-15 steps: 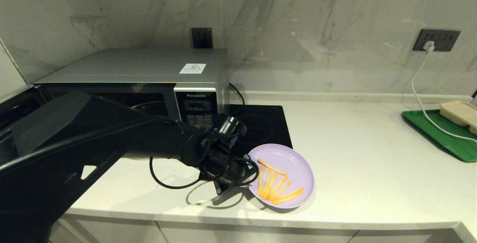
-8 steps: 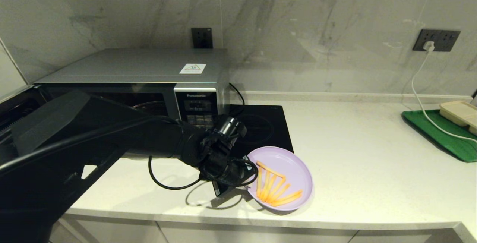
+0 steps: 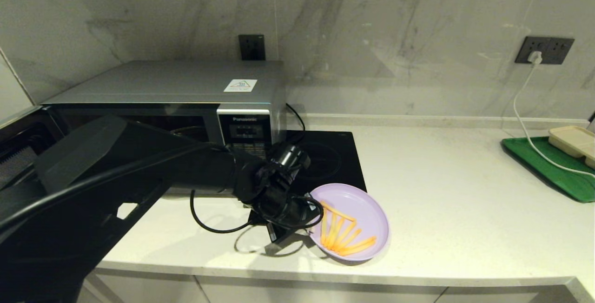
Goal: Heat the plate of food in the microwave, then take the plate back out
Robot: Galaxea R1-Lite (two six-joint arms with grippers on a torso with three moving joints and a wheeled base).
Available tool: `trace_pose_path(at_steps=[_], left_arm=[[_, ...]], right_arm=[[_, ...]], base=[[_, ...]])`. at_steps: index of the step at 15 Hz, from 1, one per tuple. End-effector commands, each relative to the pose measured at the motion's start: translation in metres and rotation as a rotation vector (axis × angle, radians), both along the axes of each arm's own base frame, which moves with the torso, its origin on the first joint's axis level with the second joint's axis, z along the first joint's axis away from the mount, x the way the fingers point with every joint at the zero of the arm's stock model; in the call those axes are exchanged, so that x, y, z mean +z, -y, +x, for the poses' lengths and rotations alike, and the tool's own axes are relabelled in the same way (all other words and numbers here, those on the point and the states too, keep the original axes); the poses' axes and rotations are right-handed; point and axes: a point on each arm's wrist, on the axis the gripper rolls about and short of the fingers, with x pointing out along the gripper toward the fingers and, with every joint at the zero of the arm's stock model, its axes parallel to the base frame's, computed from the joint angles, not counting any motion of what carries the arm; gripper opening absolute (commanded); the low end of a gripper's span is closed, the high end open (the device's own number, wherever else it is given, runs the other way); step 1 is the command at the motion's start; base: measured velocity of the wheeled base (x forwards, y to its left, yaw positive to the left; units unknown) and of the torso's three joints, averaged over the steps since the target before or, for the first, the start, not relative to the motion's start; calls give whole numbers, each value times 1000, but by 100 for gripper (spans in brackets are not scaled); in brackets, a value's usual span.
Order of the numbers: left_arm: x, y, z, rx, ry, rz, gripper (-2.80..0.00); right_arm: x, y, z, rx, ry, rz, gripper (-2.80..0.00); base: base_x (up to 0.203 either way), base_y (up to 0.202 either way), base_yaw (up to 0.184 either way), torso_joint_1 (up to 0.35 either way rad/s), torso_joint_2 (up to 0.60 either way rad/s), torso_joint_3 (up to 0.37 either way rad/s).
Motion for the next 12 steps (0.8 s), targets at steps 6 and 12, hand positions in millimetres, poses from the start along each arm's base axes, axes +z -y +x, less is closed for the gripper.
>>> trace_pose_path(at_steps=[6, 12], left_arm=[[1, 3, 5, 20, -12, -7, -280], [2, 3, 5, 20, -10, -6, 0]], right_arm=[[0, 0, 0, 0, -1, 0, -280], [0, 0, 0, 1, -1, 2, -280]], base=[[0, 0, 0, 0, 0, 0], [0, 0, 0, 0, 0, 0]])
